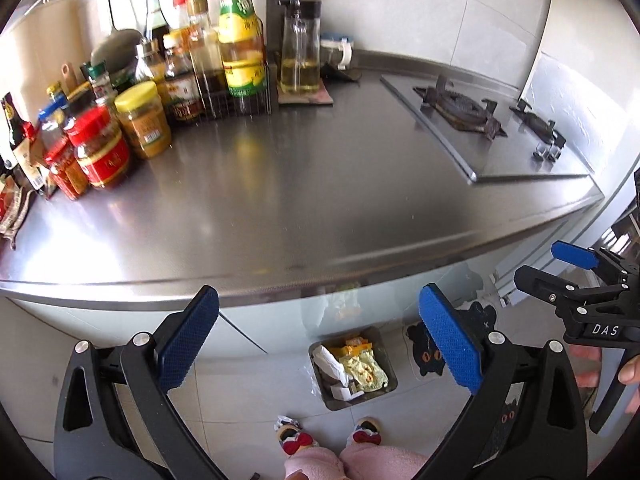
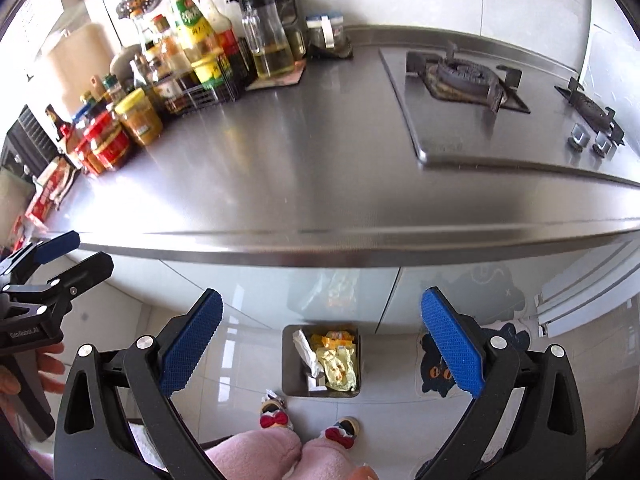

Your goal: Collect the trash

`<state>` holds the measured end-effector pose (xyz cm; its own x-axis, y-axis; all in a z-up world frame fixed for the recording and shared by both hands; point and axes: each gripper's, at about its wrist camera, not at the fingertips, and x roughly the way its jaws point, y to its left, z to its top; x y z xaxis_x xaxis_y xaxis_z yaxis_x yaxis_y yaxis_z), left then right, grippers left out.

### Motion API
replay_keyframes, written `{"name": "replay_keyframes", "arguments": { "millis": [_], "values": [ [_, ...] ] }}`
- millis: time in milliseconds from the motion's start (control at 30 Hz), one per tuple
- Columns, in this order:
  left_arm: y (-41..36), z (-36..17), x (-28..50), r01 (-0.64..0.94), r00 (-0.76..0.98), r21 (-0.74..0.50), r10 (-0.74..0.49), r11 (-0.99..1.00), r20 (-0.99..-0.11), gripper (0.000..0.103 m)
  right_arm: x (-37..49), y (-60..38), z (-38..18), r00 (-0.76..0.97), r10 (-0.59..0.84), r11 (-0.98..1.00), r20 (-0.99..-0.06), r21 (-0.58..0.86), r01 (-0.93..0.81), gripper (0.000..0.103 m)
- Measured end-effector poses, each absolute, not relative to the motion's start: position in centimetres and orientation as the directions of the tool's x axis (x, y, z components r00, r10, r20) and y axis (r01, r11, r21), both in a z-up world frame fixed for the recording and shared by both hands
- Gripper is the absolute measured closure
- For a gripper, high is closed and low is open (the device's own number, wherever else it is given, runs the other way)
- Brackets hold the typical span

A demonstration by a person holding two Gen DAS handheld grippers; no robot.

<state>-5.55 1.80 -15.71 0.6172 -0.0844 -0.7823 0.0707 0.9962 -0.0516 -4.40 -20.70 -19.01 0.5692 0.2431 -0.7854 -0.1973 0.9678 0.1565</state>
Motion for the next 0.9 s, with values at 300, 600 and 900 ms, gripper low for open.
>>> {"name": "replay_keyframes", "arguments": {
  "millis": [300,600,900],
  "values": [
    [2.5,-7.7,-6.8,0.054,0.719,-0.067,-0.086,0.996,-0.690,0.008,-4.8,-19.5,-11.1,0.648,0.238,0.970,-0.724,0.136,-0.203,0.003],
    [4.0,-4.0,-7.5,0.008,0.737,-0.078,-0.058,0.997,-0.674,0.008,-6.0,-18.6,-6.7,0.687,0.188,0.981,-0.703,0.094,-0.172,0.003],
    [5.3,-2.3,-8.0,-0.072,0.770,-0.050,0.024,0.996,-0.638,0.008,-6.5,-18.4,-4.6,0.727,0.175,0.984,-0.664,0.086,-0.157,0.003]
  ]
}}
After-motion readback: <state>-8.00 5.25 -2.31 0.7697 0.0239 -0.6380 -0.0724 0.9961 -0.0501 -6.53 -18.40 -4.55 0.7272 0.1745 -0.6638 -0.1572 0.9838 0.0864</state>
